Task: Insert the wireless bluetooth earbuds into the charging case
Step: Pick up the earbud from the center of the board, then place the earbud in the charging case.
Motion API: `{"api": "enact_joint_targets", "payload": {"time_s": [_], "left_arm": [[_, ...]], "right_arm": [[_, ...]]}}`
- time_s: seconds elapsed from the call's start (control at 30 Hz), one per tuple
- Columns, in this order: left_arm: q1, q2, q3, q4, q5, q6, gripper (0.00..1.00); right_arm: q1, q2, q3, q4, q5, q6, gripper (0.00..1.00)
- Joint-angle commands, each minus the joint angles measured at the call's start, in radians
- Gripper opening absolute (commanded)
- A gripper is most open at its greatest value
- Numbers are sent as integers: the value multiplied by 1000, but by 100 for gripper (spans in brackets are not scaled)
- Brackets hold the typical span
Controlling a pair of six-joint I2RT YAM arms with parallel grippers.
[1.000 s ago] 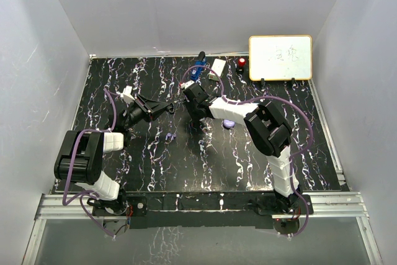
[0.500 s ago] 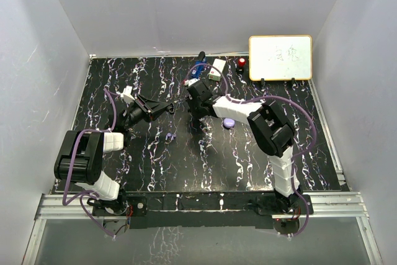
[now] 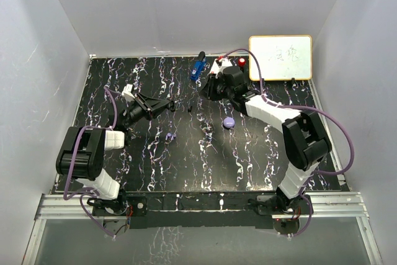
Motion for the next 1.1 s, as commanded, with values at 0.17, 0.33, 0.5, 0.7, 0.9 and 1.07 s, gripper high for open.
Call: {"api": "enact_joint_targets", "payload": {"time_s": [0.17,0.33,0.5,0.7,0.9,1.07], "left_arm": [[-23,84,71,233,26,-119,0],[-39,114,82,282,8,-140,0],[-65,143,89,326,-21,-159,0],[-93,174,84,381,-55,-184,0],[-112,158,91,354,-81,-179,0],[-129,148,106,316,-94,-162,0]], "right_arm": [[-11,-90,-140,360,-184,213,0],[-21,-129,-210,505,-203,320,0],[-23,-129,-246,596,-214,392,0],[-22,-111,-291,749,-223,500,0],[-23,-101,-305,825,-226,533,0],[-19,-94,-314,864,-242,541,0]]}}
